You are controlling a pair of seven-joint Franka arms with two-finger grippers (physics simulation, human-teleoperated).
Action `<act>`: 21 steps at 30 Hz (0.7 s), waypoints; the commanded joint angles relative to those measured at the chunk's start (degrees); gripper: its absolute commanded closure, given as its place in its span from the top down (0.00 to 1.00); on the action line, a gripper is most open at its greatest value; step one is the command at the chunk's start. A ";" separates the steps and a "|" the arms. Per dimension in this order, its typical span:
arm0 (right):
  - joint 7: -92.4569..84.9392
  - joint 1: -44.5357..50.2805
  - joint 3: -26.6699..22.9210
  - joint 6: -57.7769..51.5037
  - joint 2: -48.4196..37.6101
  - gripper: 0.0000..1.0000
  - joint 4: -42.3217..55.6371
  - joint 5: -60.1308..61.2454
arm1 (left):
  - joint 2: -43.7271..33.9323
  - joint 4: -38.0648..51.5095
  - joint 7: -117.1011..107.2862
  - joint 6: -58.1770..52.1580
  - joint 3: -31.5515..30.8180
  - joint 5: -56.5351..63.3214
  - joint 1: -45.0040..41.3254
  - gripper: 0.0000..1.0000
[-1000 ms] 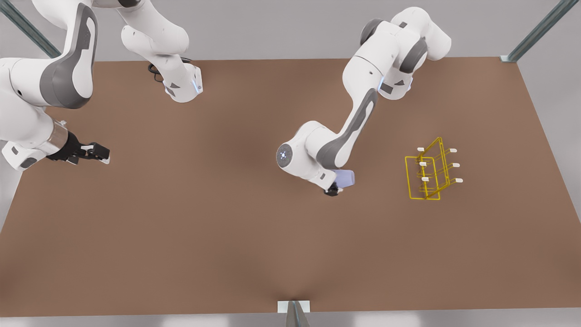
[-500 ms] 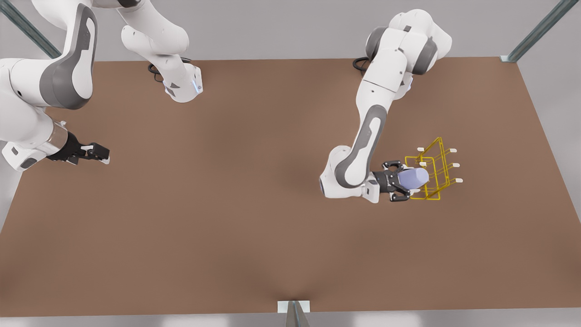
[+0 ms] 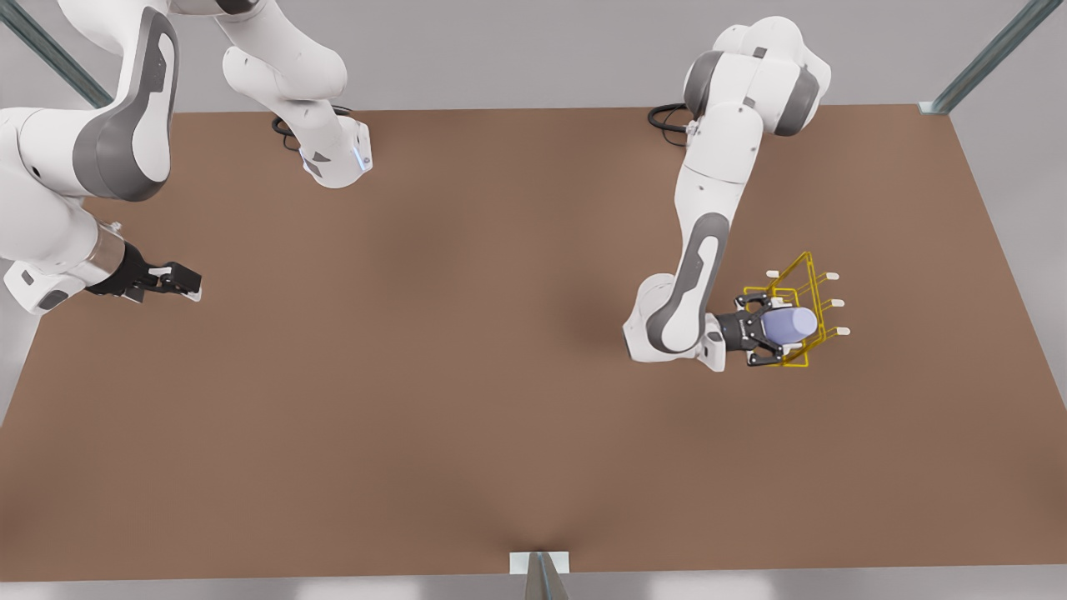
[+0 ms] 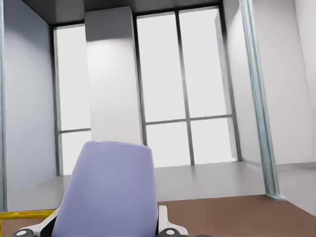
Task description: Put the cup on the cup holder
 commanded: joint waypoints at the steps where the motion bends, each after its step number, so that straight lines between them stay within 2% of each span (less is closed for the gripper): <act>1: -0.13 0.01 -0.01 -0.03 0.00 1.00 0.03 -0.04 | -0.01 -0.48 -5.35 1.55 0.03 1.05 0.49 0.78; 9: -0.04 0.01 -0.01 0.06 0.35 1.00 0.29 -0.04 | 0.43 -2.24 -7.72 2.61 0.03 1.93 1.11 0.78; 10: -0.04 0.01 -0.01 0.06 0.35 1.00 0.29 -0.04 | 0.43 -2.24 -7.37 2.52 0.03 1.93 1.11 1.00; 16: -0.04 -0.08 -0.01 0.06 0.44 1.00 0.29 0.05 | 0.44 -0.23 -6.58 1.64 -0.23 1.23 0.58 1.00; 18: -0.04 -0.08 -0.01 0.06 0.35 1.00 0.29 -0.04 | -1.32 10.66 0.70 0.67 -0.76 -8.33 -3.19 1.00; 19: 0.04 -0.08 -0.01 0.06 0.44 1.00 0.29 -0.04 | -4.39 20.67 9.56 -0.99 -0.76 -18.42 -4.52 1.00; 20: 0.05 0.01 -0.01 0.06 0.44 1.00 0.29 -0.04 | -13.86 24.92 25.35 -0.21 -0.85 -33.70 -4.17 1.00; 21: 0.22 0.01 -0.01 0.06 0.44 1.00 0.20 -0.04 | -23.80 26.41 49.23 1.90 -0.41 -52.67 0.38 1.00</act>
